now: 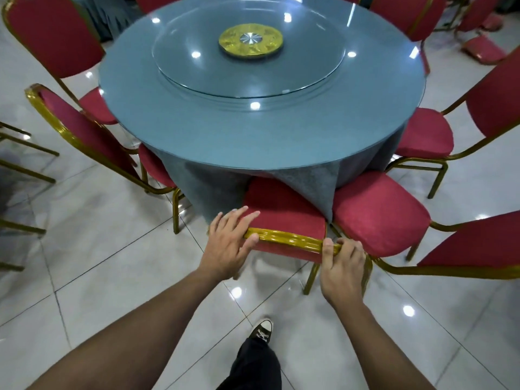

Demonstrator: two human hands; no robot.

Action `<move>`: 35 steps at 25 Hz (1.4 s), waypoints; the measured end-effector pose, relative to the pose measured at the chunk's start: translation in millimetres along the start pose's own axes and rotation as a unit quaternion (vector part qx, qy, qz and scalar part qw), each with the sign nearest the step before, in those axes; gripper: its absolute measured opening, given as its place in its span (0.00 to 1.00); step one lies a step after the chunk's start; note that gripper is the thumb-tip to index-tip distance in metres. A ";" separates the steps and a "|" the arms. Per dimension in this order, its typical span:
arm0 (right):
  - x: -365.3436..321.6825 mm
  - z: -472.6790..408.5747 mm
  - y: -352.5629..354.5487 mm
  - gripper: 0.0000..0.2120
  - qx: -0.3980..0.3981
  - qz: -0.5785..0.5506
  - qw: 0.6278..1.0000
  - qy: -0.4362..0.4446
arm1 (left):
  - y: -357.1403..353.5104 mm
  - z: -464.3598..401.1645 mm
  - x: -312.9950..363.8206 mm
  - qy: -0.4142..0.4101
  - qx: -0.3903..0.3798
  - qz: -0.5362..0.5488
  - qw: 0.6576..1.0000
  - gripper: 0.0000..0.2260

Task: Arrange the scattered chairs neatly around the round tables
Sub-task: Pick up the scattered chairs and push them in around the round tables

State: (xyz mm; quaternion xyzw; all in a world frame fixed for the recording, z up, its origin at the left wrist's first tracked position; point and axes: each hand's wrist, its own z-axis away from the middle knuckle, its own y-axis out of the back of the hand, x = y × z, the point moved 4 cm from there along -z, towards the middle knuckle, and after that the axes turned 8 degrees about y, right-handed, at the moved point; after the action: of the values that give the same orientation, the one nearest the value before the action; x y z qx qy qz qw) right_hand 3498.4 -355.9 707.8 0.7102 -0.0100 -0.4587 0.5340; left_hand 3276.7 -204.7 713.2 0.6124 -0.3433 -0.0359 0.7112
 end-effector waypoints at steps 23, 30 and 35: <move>74.5 -101.3 41.3 0.39 -0.107 0.011 0.993 0.039 | -32.5 -39.6 79.7 0.080 -0.011 -0.026 0.996 0.29; 85.8 -105.8 81.2 0.24 -0.132 -0.014 0.989 0.070 | -39.8 -59.2 185.6 0.005 -0.011 -0.038 0.999 0.22; 151.9 -119.5 178.1 0.22 -0.094 0.006 0.992 0.084 | -82.3 -60.7 308.1 -0.030 -0.014 -0.019 0.999 0.20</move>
State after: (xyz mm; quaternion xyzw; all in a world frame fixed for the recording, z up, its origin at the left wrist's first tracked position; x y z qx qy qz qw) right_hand 3750.2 -419.4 748.4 0.6929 0.0740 -0.3927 0.6002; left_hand 3574.1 -319.0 775.6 0.6073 -0.3527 -0.0726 0.7082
